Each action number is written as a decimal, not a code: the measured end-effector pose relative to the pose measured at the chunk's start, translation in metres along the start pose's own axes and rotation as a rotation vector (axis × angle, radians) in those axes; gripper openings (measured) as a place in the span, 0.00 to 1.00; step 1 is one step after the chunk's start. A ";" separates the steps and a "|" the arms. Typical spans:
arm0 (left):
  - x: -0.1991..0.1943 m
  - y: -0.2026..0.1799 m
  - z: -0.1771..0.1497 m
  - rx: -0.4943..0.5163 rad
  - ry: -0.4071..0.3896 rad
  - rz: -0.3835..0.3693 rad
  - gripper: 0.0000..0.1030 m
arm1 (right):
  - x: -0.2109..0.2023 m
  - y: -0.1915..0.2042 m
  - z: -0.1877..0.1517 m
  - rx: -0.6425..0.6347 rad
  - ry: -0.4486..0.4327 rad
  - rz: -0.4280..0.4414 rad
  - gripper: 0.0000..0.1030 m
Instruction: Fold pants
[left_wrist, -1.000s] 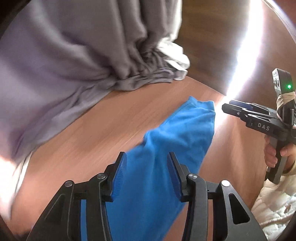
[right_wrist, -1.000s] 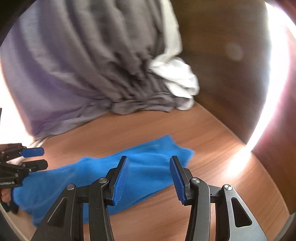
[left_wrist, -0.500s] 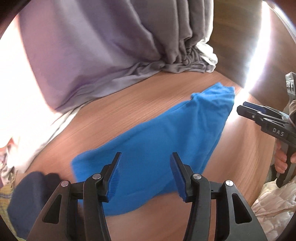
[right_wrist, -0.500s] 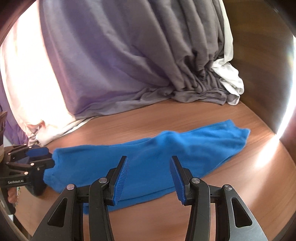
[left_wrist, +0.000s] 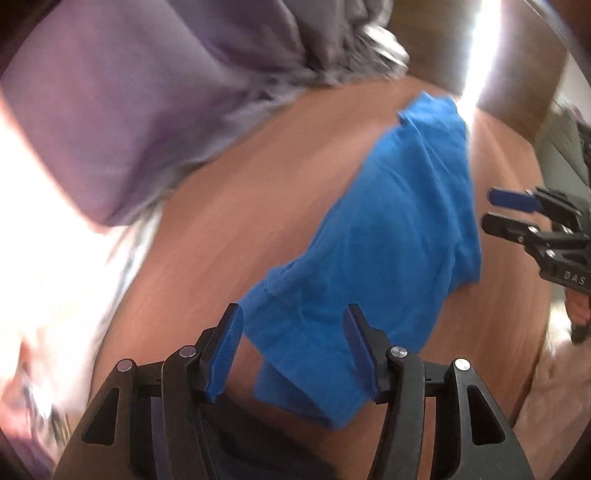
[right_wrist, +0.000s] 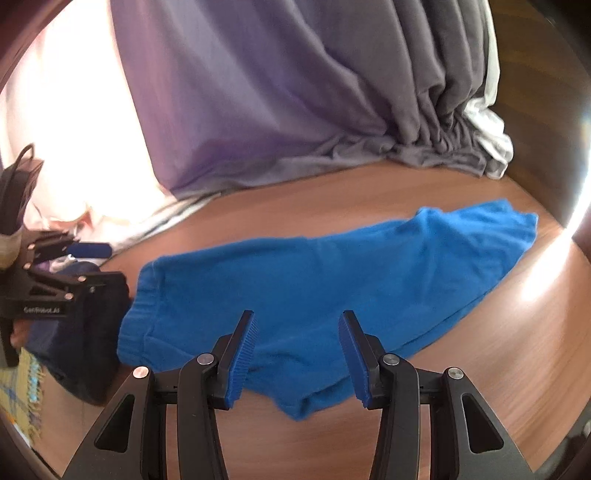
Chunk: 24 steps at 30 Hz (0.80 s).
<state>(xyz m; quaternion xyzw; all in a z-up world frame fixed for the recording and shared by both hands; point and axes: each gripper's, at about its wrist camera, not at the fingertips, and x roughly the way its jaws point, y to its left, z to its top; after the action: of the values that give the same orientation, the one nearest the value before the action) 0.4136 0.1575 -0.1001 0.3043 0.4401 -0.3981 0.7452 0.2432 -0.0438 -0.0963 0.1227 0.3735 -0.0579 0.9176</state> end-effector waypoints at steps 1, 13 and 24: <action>0.005 0.007 0.002 0.025 0.010 -0.040 0.54 | 0.004 0.005 0.002 0.001 0.011 -0.005 0.45; 0.074 0.046 0.027 0.155 0.189 -0.350 0.54 | 0.050 0.055 0.016 -0.026 0.084 -0.027 0.45; 0.038 0.046 0.008 -0.035 0.136 -0.387 0.28 | 0.057 0.054 0.018 -0.001 0.100 -0.018 0.45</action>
<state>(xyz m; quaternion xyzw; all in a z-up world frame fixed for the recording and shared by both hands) 0.4676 0.1615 -0.1263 0.2273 0.5464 -0.5045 0.6287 0.3070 0.0022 -0.1137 0.1215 0.4200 -0.0595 0.8974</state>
